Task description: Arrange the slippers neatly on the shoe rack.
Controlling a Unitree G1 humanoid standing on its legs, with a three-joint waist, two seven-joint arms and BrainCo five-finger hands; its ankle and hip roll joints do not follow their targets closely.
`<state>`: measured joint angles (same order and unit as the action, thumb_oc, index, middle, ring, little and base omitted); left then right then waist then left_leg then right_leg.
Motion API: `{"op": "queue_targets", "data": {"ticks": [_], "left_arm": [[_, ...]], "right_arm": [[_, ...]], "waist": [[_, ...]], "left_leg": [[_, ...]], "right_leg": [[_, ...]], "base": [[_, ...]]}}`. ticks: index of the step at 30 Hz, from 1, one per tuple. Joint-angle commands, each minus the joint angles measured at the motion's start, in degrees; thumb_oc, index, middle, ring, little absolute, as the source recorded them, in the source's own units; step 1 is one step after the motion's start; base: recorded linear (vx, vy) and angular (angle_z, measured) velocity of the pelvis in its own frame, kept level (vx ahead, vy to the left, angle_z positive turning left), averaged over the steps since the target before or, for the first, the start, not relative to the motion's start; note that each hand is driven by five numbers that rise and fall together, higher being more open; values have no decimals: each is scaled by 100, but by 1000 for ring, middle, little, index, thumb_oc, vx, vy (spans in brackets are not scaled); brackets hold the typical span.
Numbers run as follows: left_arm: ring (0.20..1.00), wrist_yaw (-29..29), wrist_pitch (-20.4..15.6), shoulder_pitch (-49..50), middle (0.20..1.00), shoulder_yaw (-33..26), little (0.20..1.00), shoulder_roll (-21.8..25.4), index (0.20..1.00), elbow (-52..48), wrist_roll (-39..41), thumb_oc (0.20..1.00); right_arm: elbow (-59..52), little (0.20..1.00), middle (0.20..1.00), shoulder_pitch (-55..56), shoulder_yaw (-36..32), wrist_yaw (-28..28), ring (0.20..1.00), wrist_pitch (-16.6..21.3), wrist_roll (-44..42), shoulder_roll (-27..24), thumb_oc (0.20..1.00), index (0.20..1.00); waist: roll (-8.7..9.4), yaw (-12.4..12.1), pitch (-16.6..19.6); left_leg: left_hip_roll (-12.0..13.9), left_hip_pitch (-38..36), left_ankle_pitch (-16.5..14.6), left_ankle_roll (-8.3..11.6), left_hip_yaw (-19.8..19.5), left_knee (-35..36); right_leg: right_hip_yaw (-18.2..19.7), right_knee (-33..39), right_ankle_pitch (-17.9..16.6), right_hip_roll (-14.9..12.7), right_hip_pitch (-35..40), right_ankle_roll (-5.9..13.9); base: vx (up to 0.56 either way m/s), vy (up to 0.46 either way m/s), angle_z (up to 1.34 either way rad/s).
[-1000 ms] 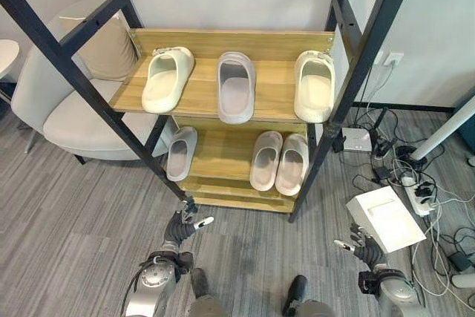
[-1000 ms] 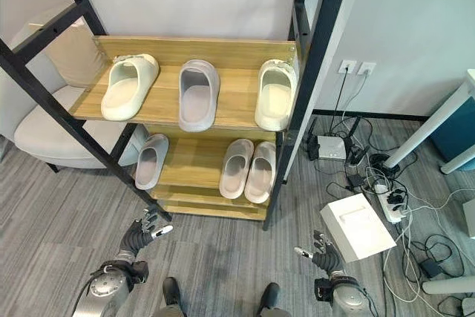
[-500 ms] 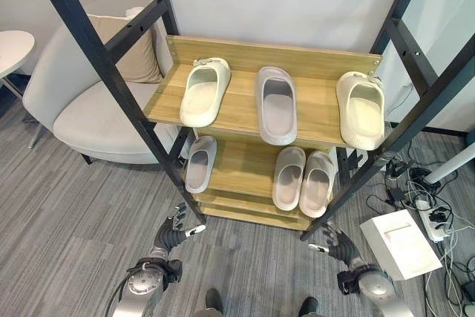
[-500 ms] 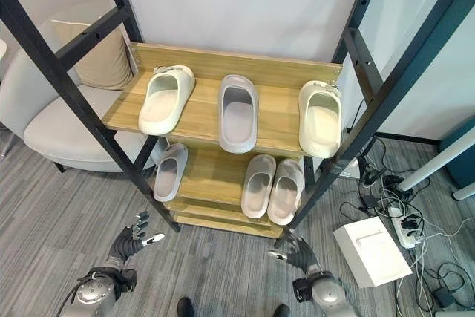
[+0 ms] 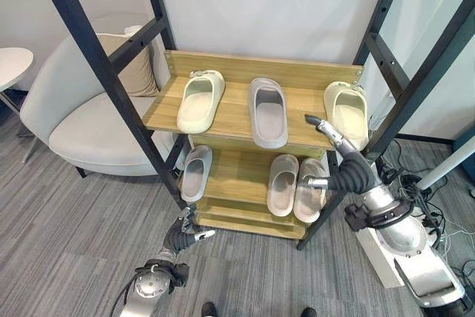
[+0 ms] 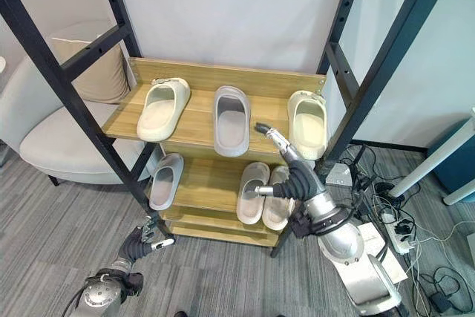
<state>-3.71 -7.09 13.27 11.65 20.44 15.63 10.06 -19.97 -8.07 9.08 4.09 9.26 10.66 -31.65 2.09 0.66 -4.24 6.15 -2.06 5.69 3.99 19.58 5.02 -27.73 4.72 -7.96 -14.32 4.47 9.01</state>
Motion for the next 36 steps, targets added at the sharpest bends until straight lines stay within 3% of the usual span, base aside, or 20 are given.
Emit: {"op": "queue_targets", "data": {"ticks": [1, 7, 17, 27, 33, 35, 36], "left_arm": [[1000, -56, -409, -236, 1000, -15, 1000, 223, 1000, -404, -17, 1000], [1000, -104, -575, -314, 1000, 327, 1000, 441, 1000, -600, -18, 1000], [1000, 5, -642, -313, 1000, 498, 1000, 694, 1000, -660, -10, 1000], [1000, -119, -653, -303, 1000, 425, 1000, 751, 1000, -708, -91, 1000], [1000, -175, -663, -402, 1000, 502, 1000, 757, 1000, -690, -37, 1000], [1000, -174, -660, -412, 1000, 532, 1000, 764, 1000, -706, -9, 1000], [1000, -182, -665, -421, 1000, 558, 1000, 771, 1000, -715, 5, 1000]], "right_arm": [[208, 1000, 1000, -840, -251, 860, 1000, 63, 615, -32, 1000, 1000], [1877, 1000, 1000, -2302, 70, 1811, 1000, -419, 1504, -230, 1000, 1000], [3286, 1000, 1000, -2945, 271, 2177, 1000, -745, 1618, -479, 1000, 1000], [4164, 1000, 1000, -3045, 170, 2497, 1000, -1165, 1812, -549, 1000, 1000], [4830, 1000, 1000, -3408, 296, 2608, 1000, -1247, 1502, -525, 1000, 1000], [5045, 514, 514, -3514, 355, 2618, 514, -1253, 1382, -492, 514, 514], [5175, 200, 200, -3576, 378, 2623, 200, -1262, 1288, -456, 200, 200]], "waist": [[68, -258, -18], [232, -686, -37], [486, -1224, -235], [465, -1359, -461], [431, -1406, -555], [429, -1414, -543], [423, -1436, -542]], "left_leg": [[178, -181, -345, 30, -17, -59], [122, -64, -351, 11, -220, -78], [-8, 205, -355, -21, -562, -90], [-67, 378, -372, -44, -655, -155], [-58, 499, -359, -27, -682, -224], [-43, 451, -458, 18, -766, -202], [-43, 452, -457, 20, -770, -200]], "right_leg": [[17, -272, 676, 83, 395, 188], [-85, -314, 672, 116, 396, 204], [-410, -424, 705, 119, 368, 246], [-522, -494, 752, 78, 273, 243], [-553, -457, 761, 94, 230, 215], [-463, -429, 841, 133, 280, 249], [-472, -415, 841, 136, 285, 245]], "base": [[28, 16, 5], [13, 4, 11], [14, 6, 25], [7, 7, 5], [6, -8, 7], [77, -30, 3], [0, 0, 0]]}}
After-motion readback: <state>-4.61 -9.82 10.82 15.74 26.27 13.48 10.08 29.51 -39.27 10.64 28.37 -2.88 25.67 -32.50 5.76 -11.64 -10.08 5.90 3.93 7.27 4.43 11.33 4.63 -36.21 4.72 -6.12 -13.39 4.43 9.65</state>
